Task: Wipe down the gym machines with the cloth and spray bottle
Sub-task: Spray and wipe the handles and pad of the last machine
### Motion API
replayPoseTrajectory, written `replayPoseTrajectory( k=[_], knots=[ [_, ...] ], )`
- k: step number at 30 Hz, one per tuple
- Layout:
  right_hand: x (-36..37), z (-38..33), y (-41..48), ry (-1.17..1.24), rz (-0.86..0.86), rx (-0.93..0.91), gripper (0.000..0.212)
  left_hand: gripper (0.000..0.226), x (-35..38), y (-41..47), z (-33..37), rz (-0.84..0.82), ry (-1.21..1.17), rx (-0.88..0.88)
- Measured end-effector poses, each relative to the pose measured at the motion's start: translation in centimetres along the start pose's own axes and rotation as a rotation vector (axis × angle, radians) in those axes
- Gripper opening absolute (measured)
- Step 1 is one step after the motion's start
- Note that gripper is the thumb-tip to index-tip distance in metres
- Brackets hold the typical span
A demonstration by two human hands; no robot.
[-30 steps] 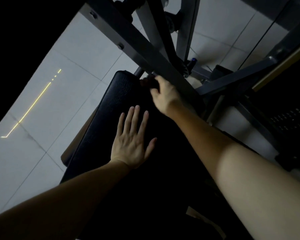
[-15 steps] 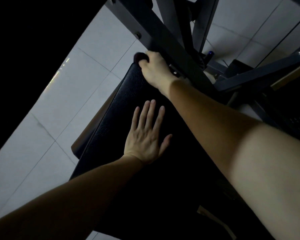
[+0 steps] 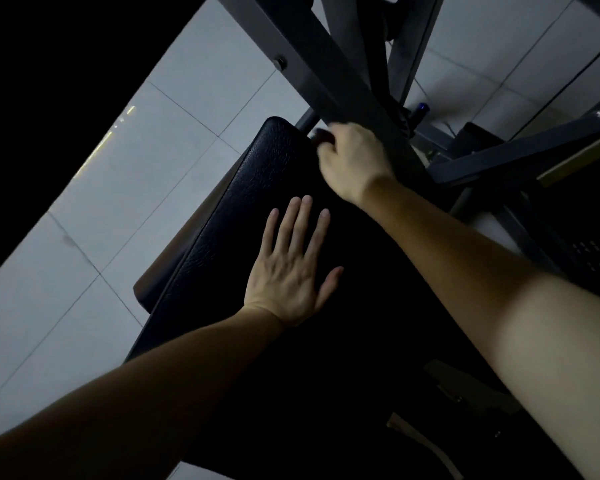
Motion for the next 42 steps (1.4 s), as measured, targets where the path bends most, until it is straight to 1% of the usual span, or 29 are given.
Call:
replayPoseTrajectory(
  k=[2,3,5,8,10,12,13,14,16,18,19,20,21,23,24,25,26,27,28,30,32,33,34,35,39,40,41,42],
  knots=[
    [1.0,-3.8,2.5,0.058,-0.022,-0.129,0.036,0.084,0.0,0.0,0.0,-0.003,-0.005,-0.005],
    [1.4,-4.9,3.5,0.07,-0.032,-0.159,0.036,0.083,0.0,0.1,0.1,-0.007,-0.007,-0.003],
    [2.2,-5.3,5.0,0.07,-0.065,-0.124,0.027,0.083,0.0,0.1,0.0,-0.006,-0.003,-0.002],
    [1.7,-2.9,4.7,-0.014,-0.063,-0.081,0.027,0.083,0.0,-0.1,-0.1,0.007,0.0,0.005],
    [1.2,-0.3,2.5,-0.04,-0.046,-0.126,0.025,0.083,0.1,-0.1,-0.1,0.009,0.006,0.005],
    [0.2,2.1,-1.4,-0.047,0.051,-0.222,0.024,0.083,0.0,-0.1,-0.1,0.008,0.003,0.006],
    [-0.4,3.5,-3.4,-0.048,0.099,-0.252,0.022,0.083,0.0,-0.1,0.0,0.009,-0.001,0.007],
    [-0.8,5.2,-5.0,-0.065,0.106,-0.247,0.02,0.083,0.0,-0.1,0.0,0.011,-0.004,0.008],
    [-1.2,8.9,-7.2,-0.155,0.009,-0.126,0.016,0.083,-0.1,0.0,0.0,0.014,-0.011,0.008],
    [-1.7,12.1,-8.1,-0.285,-0.099,0.08,0.021,0.083,-0.1,0.0,0.0,0.014,-0.012,0.007],
    [-2.0,12.6,-8.0,-0.307,-0.122,0.146,0.025,0.083,-0.1,-0.1,-0.1,0.018,-0.012,0.005],
    [-2.2,12.2,-7.5,-0.282,-0.122,0.175,0.029,0.083,-0.2,-0.1,-0.1,0.019,-0.013,0.005],
    [-2.4,10.9,-6.6,-0.204,-0.076,0.167,0.031,0.083,-0.2,-0.1,-0.1,0.02,-0.014,0.007],
    [-2.8,7.3,-4.0,-0.012,0.124,0.077,0.027,0.083,-0.2,-0.1,0.0,0.026,-0.015,0.009],
    [-2.4,5.2,-2.6,0.059,0.18,-0.008,0.024,0.083,-0.2,-0.2,0.0,0.025,-0.013,0.008],
    [-1.7,3.7,-1.4,0.162,0.136,0.013,0.027,0.083,-0.2,-0.1,0.0,0.025,-0.007,0.005],
    [-0.6,2.9,-0.6,0.242,0.014,0.083,0.034,0.083,-0.2,0.0,0.0,0.024,0.004,0.003],
    [0.7,2.8,-0.1,0.249,-0.073,0.141,0.041,0.083,-0.2,0.0,0.0,0.021,0.014,-0.001],
    [1.4,3.2,0.0,0.183,-0.113,0.16,0.046,0.083,-0.3,-0.1,0.0,0.016,0.02,-0.003],
    [0.8,4.5,-1.2,0.055,-0.094,0.128,0.048,0.083,-0.2,-0.1,0.0,0.017,0.026,0.002],
    [-0.1,6.8,-3.1,0.007,-0.112,0.069,0.046,0.082,-0.3,-0.1,0.0,0.023,0.016,0.005],
    [-0.2,8.6,-4.3,0.007,-0.15,0.071,0.044,0.082,-0.3,-0.2,0.1,0.022,0.013,0.005],
    [-0.3,10.4,-5.4,0.002,-0.196,0.091,0.043,0.082,-0.2,-0.2,0.0,0.02,0.012,0.003],
    [-0.5,12.5,-6.7,-0.054,-0.246,0.132,0.043,0.082,-0.3,-0.2,0.1,0.02,0.009,0.0],
    [-1.9,18.9,-11.5,-0.466,-0.285,0.302,0.046,0.083,-0.3,-0.2,0.1,0.02,0.015,-0.002],
    [-2.2,19.2,-11.8,-0.518,-0.279,0.321,0.043,0.083,-0.3,-0.3,0.0,0.02,0.013,-0.001],
    [-2.3,19.1,-11.5,-0.514,-0.294,0.353,0.041,0.083,-0.2,-0.2,0.0,0.023,0.012,0.002],
    [-2.3,18.4,-10.6,-0.461,-0.304,0.373,0.042,0.083,-0.2,-0.2,0.0,0.026,0.011,0.002]
  ],
)
Point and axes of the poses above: each hand's wrist, its own y-axis towards the middle knuckle, its own x-axis out of the palm, z = x × y, the point moved 7 cm from there along y, towards the middle knuckle, and after that the axes turned 7 degrees about -y, right-handed, at the moved point
